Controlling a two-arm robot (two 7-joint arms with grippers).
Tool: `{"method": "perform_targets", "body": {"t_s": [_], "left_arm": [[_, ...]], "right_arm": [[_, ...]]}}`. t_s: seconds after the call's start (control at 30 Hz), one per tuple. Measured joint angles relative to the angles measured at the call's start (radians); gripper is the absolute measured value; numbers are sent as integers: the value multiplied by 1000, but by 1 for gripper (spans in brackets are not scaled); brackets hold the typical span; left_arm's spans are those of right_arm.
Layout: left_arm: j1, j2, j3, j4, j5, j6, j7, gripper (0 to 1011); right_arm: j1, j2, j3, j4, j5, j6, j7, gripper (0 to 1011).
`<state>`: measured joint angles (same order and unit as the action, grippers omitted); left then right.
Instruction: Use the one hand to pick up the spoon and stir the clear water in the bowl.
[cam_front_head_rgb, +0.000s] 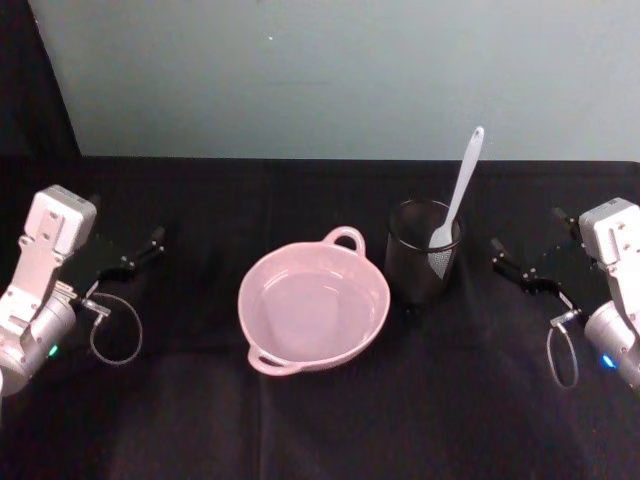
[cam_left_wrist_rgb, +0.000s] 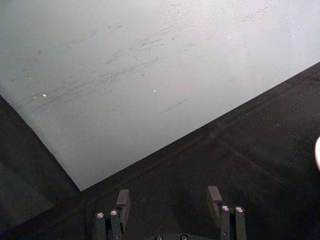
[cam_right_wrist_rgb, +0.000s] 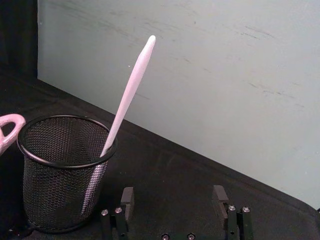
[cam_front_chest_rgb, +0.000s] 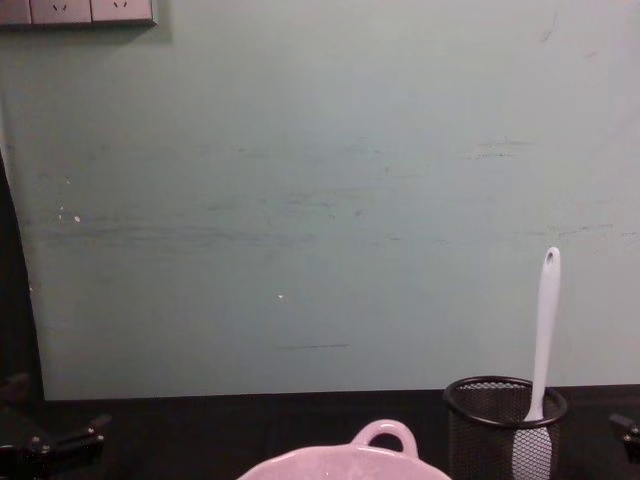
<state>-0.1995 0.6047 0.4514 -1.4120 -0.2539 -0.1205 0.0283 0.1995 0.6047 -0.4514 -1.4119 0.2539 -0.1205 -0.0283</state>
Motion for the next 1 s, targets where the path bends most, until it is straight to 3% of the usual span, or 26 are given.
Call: {"method": "perform_targets", "body": {"t_s": [0.73, 1.0], "left_arm": [[0, 0, 0, 0, 0, 0, 0, 1011], [0, 0, 0, 0, 0, 0, 0, 1011]], "right_arm": [[-4, 2, 2, -5, -4, -3, 5, 1003], [-67, 28, 45, -87, 14, -27, 41, 1003]]}}
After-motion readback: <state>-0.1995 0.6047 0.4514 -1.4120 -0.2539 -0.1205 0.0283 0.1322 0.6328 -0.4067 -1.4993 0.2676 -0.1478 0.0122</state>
